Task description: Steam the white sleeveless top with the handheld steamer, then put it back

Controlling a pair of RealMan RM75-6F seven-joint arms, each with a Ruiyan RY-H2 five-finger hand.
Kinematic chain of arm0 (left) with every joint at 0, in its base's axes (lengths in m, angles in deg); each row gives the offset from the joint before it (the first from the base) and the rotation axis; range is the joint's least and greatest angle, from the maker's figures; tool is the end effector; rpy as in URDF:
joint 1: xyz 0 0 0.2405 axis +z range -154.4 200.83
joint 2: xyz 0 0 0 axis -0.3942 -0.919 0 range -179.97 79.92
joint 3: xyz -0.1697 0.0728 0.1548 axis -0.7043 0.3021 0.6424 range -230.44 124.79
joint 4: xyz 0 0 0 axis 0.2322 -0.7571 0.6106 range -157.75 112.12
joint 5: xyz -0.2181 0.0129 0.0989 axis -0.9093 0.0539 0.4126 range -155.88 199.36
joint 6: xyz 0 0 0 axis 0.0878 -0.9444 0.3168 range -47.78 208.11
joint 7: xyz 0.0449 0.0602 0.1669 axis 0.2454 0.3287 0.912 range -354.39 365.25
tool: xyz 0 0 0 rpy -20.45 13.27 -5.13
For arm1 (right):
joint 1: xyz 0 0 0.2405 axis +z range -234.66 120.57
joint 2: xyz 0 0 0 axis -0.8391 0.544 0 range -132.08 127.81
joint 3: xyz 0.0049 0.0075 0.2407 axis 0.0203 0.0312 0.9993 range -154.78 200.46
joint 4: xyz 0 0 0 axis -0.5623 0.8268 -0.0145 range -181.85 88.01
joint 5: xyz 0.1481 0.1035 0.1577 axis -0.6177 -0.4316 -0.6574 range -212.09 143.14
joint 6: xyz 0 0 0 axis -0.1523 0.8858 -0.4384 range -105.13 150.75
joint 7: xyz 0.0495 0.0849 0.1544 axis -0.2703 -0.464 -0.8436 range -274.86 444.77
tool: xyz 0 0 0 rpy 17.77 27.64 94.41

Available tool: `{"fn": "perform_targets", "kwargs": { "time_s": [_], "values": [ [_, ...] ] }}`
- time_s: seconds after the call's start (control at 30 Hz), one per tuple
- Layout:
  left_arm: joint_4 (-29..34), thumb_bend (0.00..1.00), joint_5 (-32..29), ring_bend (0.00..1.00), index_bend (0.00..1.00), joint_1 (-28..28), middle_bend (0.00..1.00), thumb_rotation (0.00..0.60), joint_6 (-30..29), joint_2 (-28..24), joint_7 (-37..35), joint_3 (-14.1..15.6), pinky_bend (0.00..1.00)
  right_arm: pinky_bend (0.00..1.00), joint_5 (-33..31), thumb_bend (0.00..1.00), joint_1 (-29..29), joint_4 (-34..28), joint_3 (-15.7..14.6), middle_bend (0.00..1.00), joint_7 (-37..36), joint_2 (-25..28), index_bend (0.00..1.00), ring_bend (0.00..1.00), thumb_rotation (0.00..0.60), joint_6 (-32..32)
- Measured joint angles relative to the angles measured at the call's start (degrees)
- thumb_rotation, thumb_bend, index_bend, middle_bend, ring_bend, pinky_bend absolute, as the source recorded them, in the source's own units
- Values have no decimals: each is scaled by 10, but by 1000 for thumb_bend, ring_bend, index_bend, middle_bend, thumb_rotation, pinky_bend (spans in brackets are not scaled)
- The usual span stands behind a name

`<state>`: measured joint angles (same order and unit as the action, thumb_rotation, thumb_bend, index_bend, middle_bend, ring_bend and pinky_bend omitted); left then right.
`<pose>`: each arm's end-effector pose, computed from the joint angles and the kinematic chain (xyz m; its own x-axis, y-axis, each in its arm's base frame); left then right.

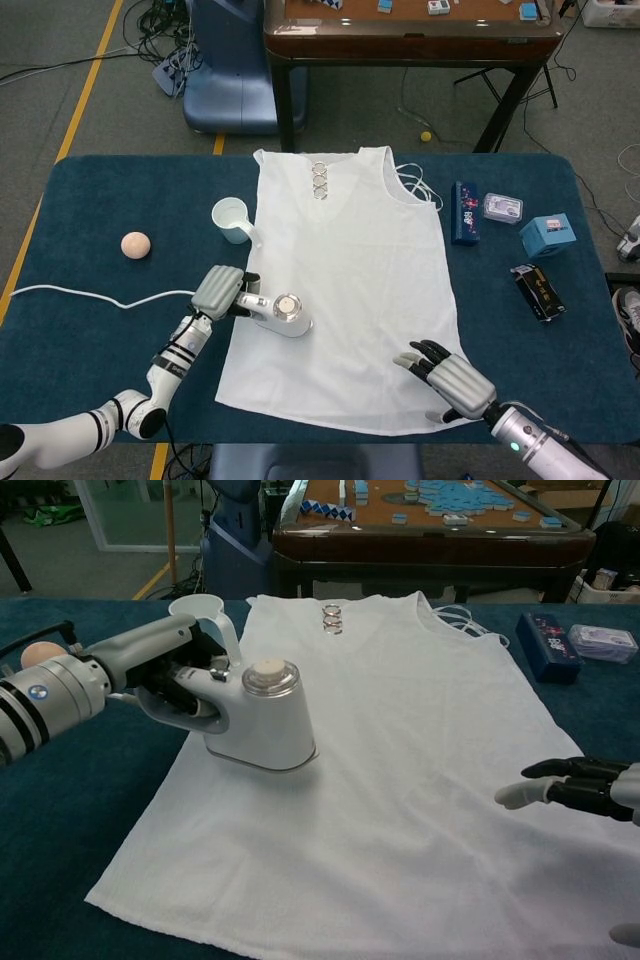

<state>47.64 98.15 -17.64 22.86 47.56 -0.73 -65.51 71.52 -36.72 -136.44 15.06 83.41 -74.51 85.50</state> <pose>-0.1248 0.3902 -0.0752 0.1445 0.2645 0.9535 0.9308 -0.3632 -0.0404 -0.2362 -0.2059 -0.0256 0.5248 -0.4074 0.7474 -0.7867 -0.5675 0.2431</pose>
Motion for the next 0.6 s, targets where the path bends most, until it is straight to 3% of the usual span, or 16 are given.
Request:
{"fn": "perform_targets", "kwargs": {
  "time_s": [0.27,0.43,0.6],
  "values": [
    [-34,269,-20,582,867,-19,695,600,19,25,-1,-11,548,0,-23,80,24,7,15,92,15,-45,28,0,528,-30],
    [-46,269,-28,582,867,-28,695,600,27,34,-4,-16,548,0,-49,185,51,5,19,38,18,-65,0,0,505,-84],
    [-54,269,-34,582,867,-34,695,600,32,40,-6,-21,548,0,-71,197,71,16,22,33,16,-93,0,0,502,-112]
  ]
}}
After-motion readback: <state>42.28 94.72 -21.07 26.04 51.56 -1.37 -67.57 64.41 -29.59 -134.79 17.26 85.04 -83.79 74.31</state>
